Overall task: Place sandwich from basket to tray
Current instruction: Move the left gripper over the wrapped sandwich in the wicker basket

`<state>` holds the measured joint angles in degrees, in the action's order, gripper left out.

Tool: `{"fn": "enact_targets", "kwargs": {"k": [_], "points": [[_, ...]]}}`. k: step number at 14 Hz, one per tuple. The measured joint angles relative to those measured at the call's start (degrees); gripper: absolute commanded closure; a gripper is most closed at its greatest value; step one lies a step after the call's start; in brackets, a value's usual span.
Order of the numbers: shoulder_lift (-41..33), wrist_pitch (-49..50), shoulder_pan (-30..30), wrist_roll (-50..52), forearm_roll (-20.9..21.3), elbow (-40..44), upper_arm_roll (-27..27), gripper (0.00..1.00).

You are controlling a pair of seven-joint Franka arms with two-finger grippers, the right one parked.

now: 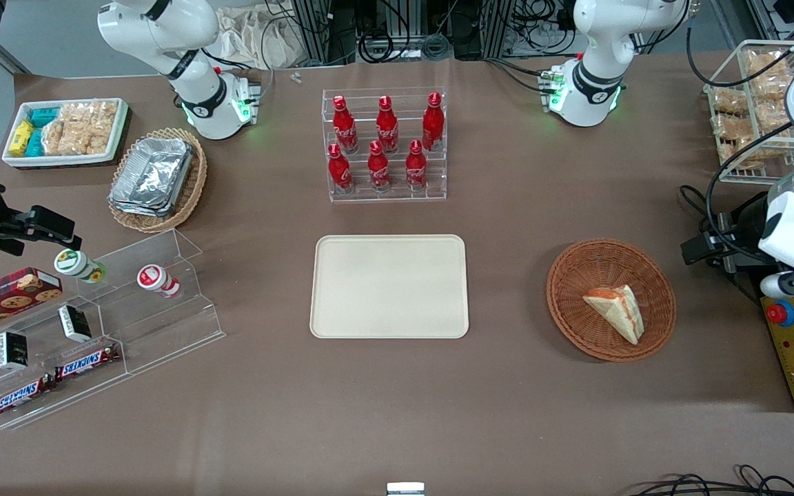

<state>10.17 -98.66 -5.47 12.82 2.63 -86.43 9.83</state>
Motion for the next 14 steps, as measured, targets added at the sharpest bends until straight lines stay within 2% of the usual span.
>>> {"fn": "enact_targets", "kwargs": {"k": [4, 8, 10, 14], "points": [[1.81, 0.17, 0.21, 1.15, -0.02, 0.0, 0.08, 0.0], [4.1, -0.57, 0.71, 8.73, -0.02, -0.16, 0.18, 0.0], [5.46, -4.47, 1.0, 13.76, -0.02, -1.86, 0.39, 0.0], [6.58, -16.51, 0.96, 20.12, -0.02, -11.56, 0.17, 0.0]]}}
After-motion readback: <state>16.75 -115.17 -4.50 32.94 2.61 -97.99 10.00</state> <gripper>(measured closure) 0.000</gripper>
